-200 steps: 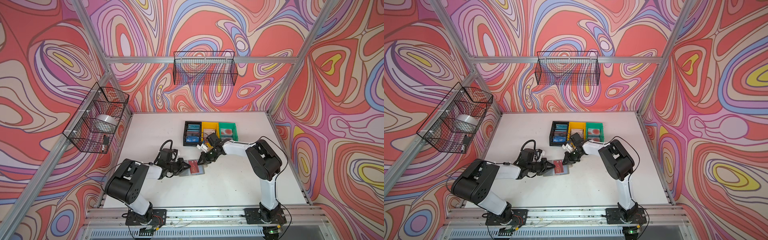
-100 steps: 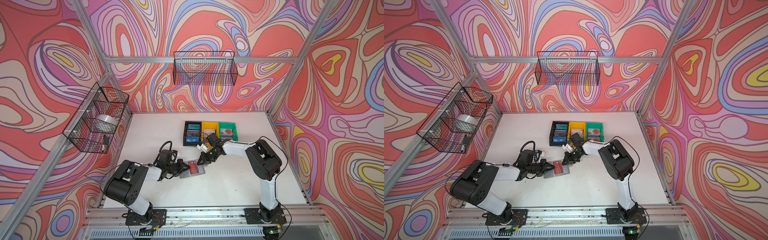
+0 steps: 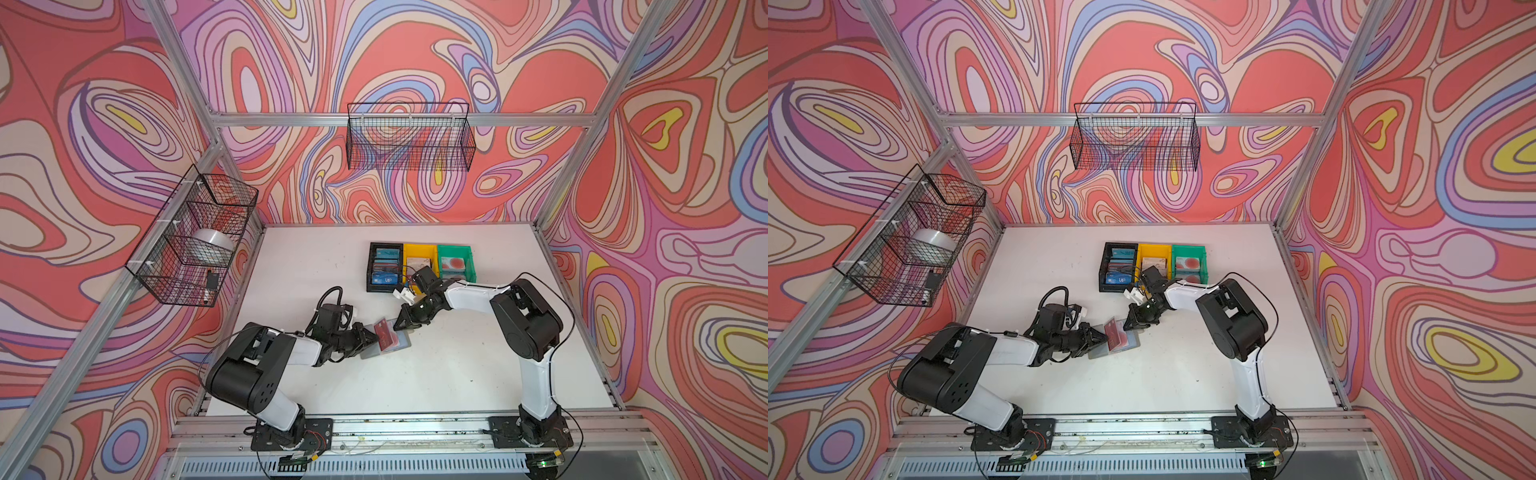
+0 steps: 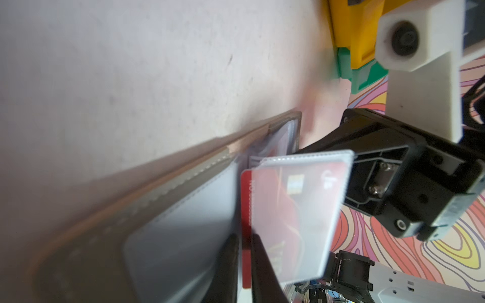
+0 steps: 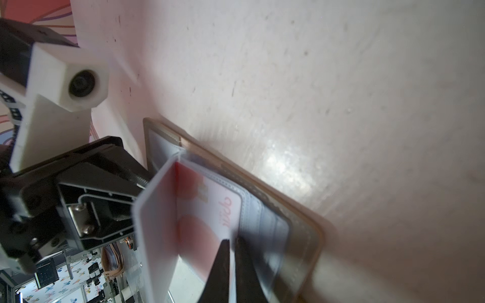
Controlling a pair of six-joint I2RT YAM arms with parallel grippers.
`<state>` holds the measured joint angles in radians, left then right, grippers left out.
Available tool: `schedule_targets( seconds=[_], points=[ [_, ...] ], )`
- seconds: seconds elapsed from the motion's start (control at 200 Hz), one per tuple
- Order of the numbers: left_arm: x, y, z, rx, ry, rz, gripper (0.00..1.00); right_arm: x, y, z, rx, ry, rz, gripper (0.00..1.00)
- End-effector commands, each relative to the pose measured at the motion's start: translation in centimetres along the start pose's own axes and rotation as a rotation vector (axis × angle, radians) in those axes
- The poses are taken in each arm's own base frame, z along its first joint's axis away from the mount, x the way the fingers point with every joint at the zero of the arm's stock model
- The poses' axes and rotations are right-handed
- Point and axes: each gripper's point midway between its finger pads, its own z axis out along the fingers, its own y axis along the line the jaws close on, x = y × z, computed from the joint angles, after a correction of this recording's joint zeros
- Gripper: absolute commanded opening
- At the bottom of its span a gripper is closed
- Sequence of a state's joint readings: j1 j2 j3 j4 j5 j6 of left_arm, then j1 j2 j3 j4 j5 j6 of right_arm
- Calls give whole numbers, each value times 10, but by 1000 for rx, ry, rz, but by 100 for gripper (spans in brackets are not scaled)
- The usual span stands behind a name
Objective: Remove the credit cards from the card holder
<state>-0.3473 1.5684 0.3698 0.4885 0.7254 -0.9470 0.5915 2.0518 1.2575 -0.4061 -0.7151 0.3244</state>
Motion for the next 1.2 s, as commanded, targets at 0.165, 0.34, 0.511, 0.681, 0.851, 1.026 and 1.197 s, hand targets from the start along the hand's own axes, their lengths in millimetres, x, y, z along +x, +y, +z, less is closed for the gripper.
schedule_targets(
  seconds=[0.165,0.34,0.511,0.681,0.851,1.026,1.197],
  points=[
    [5,8,-2,-23,-3,-32,17,28,-31,20,76,82,70,11],
    [5,4,-5,-26,-5,-23,17,28,-29,18,75,77,68,11],
    [3,0,-10,-33,-19,-6,19,26,-25,14,75,69,60,11],
    [-2,-7,-9,-35,-19,12,20,16,-13,2,74,46,28,11],
    [-9,-13,0,-4,-6,6,20,10,-3,-10,82,23,3,11],
    [-12,-18,7,36,7,-4,19,6,8,-21,80,0,-21,11],
    [-11,-16,7,30,8,-5,20,2,17,-30,80,-18,-39,12]
  ],
)
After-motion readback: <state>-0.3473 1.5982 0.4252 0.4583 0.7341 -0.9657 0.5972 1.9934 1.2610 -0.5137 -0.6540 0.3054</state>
